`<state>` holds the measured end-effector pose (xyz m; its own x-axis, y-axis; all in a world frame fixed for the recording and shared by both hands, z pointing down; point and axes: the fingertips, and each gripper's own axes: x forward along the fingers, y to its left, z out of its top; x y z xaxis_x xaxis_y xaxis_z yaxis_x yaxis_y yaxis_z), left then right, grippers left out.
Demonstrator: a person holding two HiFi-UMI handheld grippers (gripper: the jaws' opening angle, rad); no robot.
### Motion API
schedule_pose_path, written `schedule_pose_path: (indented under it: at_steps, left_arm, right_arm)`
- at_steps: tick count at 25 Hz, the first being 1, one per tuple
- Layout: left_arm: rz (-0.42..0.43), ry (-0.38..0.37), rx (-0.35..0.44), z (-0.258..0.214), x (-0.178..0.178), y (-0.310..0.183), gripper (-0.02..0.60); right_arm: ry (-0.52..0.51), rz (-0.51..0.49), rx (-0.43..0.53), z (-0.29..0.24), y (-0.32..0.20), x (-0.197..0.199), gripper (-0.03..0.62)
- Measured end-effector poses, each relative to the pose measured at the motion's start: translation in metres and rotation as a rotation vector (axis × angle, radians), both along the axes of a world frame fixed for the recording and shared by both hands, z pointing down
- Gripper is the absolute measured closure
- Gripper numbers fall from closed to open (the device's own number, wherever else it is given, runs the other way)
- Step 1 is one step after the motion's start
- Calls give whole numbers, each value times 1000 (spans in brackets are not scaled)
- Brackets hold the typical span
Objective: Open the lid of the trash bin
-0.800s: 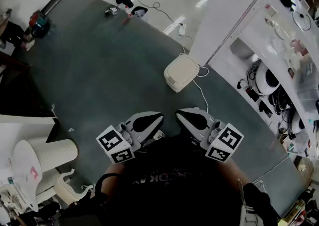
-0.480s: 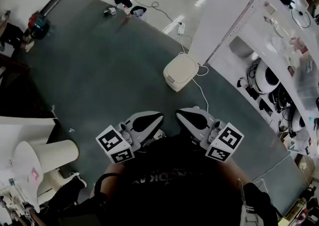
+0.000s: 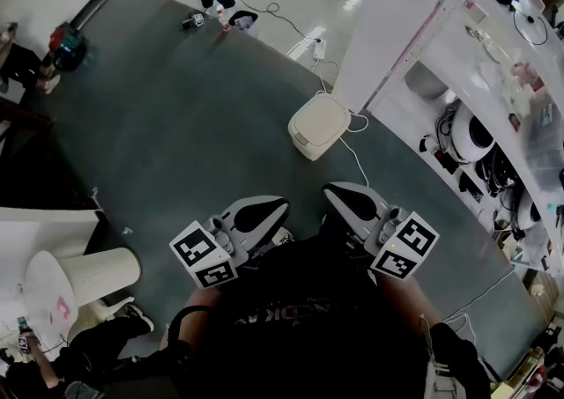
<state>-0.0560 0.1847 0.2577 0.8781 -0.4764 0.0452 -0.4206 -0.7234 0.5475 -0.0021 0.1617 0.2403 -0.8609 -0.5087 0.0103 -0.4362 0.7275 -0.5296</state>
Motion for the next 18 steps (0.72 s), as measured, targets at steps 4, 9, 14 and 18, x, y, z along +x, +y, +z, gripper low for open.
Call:
schedule_pose_path:
  at_steps: [4, 9, 14, 18]
  left_arm:
    - [5, 5, -3, 0, 2, 0, 577]
    - [-6, 14, -9, 1, -7, 3, 577]
    - [-47, 37, -16, 3, -26, 5, 577]
    - [-64, 27, -27, 11, -29, 2, 577]
  right_arm:
    - [13, 22, -19, 4, -1, 7, 586]
    - [18, 9, -31, 7, 1, -1, 586]
    - [30, 17, -26, 7, 2, -5, 586]
    - [52, 26, -4, 8, -4, 2, 586]
